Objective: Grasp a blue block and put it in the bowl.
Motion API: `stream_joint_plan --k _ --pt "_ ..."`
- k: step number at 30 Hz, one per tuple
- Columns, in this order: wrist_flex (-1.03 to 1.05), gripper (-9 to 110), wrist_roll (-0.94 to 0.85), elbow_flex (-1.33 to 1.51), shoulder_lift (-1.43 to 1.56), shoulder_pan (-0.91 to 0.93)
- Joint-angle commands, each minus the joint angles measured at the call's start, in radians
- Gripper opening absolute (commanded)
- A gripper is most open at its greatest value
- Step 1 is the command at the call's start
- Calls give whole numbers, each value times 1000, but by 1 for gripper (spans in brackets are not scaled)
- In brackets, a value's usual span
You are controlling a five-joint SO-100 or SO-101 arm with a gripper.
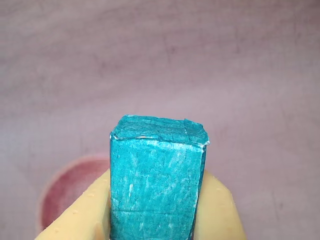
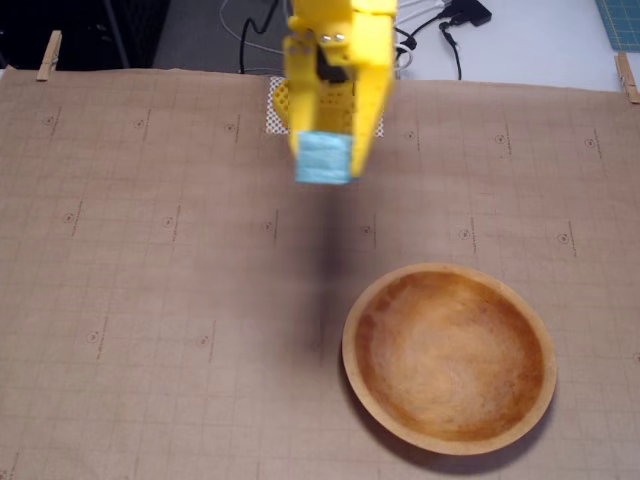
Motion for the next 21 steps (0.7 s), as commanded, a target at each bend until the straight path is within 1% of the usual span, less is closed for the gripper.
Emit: stream_joint_plan --k 1,7,11,17,21 --pt "-11 0 -9 20 5 -78" --pt "-14 1 -9 110 -15 -163" --pt "-23 1 -9 110 -107 -176" --pt "-209 1 -31 114 -238 -178" --pt "-281 1 -61 106 -331 -178"
